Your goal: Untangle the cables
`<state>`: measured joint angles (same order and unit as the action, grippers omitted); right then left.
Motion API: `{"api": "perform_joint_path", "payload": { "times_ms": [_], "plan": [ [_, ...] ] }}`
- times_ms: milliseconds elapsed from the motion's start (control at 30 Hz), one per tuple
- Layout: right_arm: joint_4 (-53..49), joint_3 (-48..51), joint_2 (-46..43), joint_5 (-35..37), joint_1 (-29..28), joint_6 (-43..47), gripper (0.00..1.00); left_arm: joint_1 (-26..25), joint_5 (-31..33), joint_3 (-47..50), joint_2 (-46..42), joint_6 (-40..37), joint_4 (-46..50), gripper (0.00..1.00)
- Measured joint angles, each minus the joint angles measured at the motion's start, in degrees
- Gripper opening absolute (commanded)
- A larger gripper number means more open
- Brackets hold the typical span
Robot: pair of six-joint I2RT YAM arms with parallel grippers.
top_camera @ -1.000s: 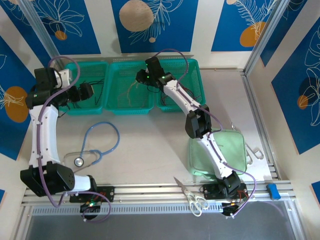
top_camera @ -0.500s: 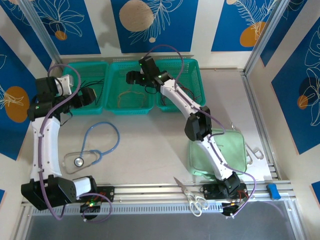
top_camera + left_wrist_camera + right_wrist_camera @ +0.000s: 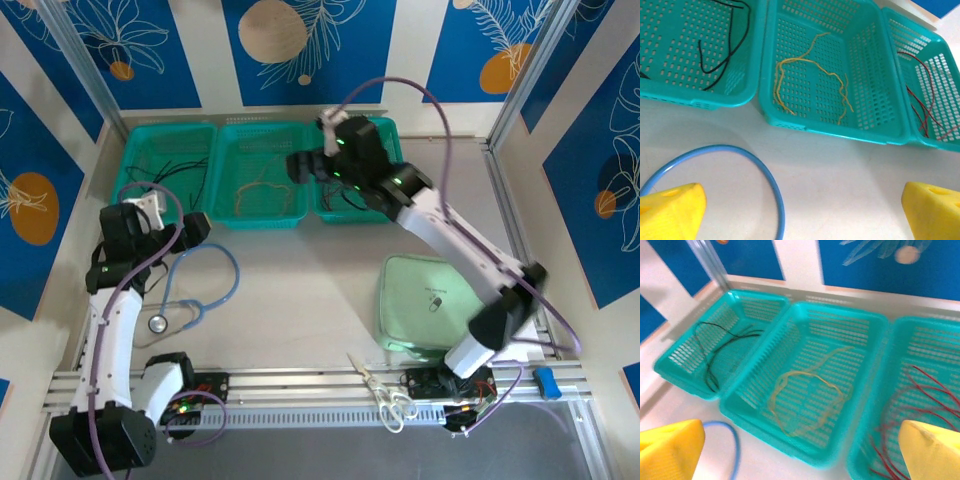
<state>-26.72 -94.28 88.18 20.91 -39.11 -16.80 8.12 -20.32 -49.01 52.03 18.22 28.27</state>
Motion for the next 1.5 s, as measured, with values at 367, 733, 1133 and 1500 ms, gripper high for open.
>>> {"api": "perform_joint_path", "payload": {
  "times_ms": [367,733,1133,1500],
  "plan": [
    [15.0,56.7,-40.2,0.7,25.9,-1.8,0.99,-4.9,11.1,20.0,-5.9,-2.8,-26.6,0.99],
    [32.4,74.3,-42.7,-0.1,36.0,2.3,0.99,-12.0,22.6,28.7,7.6,-15.2,-53.1,0.99],
    [58.3,79.4,-23.7,-3.1,37.3,6.8,0.99,-13.7,26.4,32.2,24.3,-19.4,-72.7,0.99],
    [74.0,75.2,-4.7,-7.5,36.9,10.5,0.99,-14.4,29.0,36.0,39.2,-21.6,-92.4,0.99]
  ]
}}
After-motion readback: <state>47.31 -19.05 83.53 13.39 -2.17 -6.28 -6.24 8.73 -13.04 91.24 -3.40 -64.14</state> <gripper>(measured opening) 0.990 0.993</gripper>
